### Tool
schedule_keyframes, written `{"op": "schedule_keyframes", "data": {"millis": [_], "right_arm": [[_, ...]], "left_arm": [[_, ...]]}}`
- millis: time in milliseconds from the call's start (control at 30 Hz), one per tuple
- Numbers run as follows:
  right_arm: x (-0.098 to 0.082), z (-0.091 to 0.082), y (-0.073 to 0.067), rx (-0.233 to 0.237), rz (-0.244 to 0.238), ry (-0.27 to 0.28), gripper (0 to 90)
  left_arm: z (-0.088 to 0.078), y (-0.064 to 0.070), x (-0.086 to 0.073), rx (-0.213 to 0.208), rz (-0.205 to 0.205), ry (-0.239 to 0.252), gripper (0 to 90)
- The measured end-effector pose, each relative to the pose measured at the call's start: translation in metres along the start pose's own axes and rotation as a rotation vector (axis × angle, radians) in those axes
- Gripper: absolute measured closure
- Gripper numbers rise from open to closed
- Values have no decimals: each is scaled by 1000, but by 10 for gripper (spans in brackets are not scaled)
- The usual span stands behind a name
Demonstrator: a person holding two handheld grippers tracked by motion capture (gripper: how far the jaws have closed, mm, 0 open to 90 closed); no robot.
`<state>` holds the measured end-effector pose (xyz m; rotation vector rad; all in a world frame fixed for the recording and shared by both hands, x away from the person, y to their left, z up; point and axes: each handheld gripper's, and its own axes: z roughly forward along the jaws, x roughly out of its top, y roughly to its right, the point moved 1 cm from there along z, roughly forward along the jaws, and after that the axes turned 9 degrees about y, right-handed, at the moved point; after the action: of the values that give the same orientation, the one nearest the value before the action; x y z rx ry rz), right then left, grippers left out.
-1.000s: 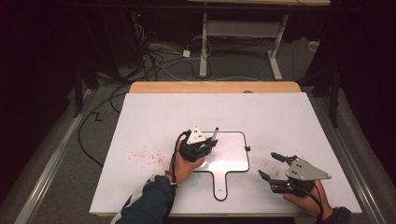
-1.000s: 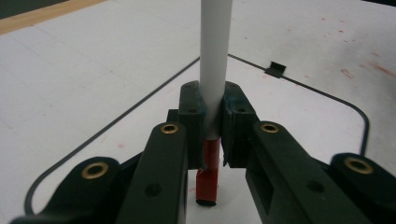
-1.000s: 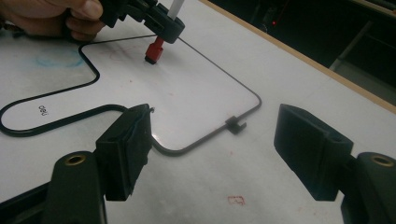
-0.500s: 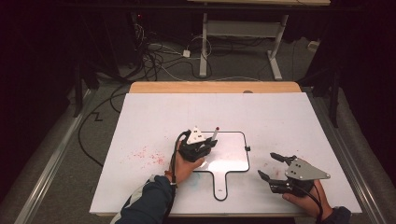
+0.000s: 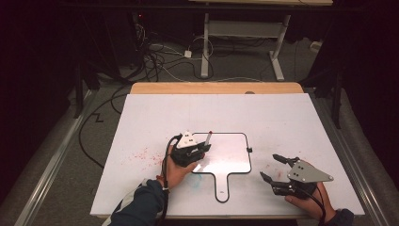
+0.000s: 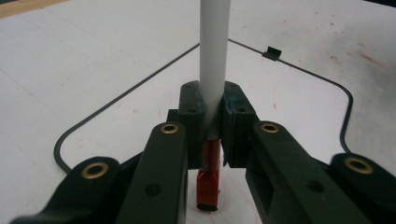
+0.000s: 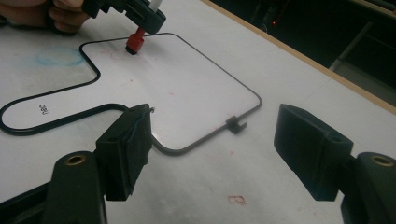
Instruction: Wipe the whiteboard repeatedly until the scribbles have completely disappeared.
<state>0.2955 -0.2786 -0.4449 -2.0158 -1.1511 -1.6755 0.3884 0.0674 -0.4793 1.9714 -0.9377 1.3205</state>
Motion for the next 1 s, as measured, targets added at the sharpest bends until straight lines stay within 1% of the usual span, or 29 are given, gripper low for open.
{"op": "schedule_keyframes", "data": {"millis": [67, 133, 200, 300, 367, 400, 467, 567, 600, 633, 700, 900, 1000], "right_arm": [[0, 0, 0, 1, 0, 0, 285], [0, 1, -1, 1, 1, -3, 285], [0, 1, -1, 1, 1, -3, 285], [1, 1, -2, 2, -3, -2, 284], [0, 2, -2, 4, -4, -4, 285], [0, 2, -2, 5, -4, -5, 284], [0, 4, -3, 10, -10, -12, 285], [0, 4, -3, 11, -11, -9, 284], [0, 4, -2, 10, -13, -14, 285], [0, 4, -2, 10, -13, -14, 285], [-1, 5, -2, 13, -8, -13, 285], [-1, 4, -2, 13, -8, -12, 285], [-2, 3, -1, 12, -9, -13, 285]], "left_arm": [[-6, 1, -3, -3, 4, -2, 791], [-11, 1, -5, -7, -6, 1, 791], [-16, 3, -7, -9, 3, -6, 791], [-21, 5, -10, -15, 9, -12, 791], [-20, 4, -10, -18, 5, -14, 791], [-19, 2, -9, -21, -3, -16, 791], [-14, -3, -7, -9, -9, -14, 791], [-7, -12, -3, 8, -28, -6, 791], [-4, -15, -2, 10, -41, -3, 791], [-2, -18, 0, 10, -44, -5, 791], [4, -21, 2, 25, -39, -1, 791], [17, -22, 7, 35, -38, 2, 791], [15, -20, 6, 28, -38, -6, 791]]}}
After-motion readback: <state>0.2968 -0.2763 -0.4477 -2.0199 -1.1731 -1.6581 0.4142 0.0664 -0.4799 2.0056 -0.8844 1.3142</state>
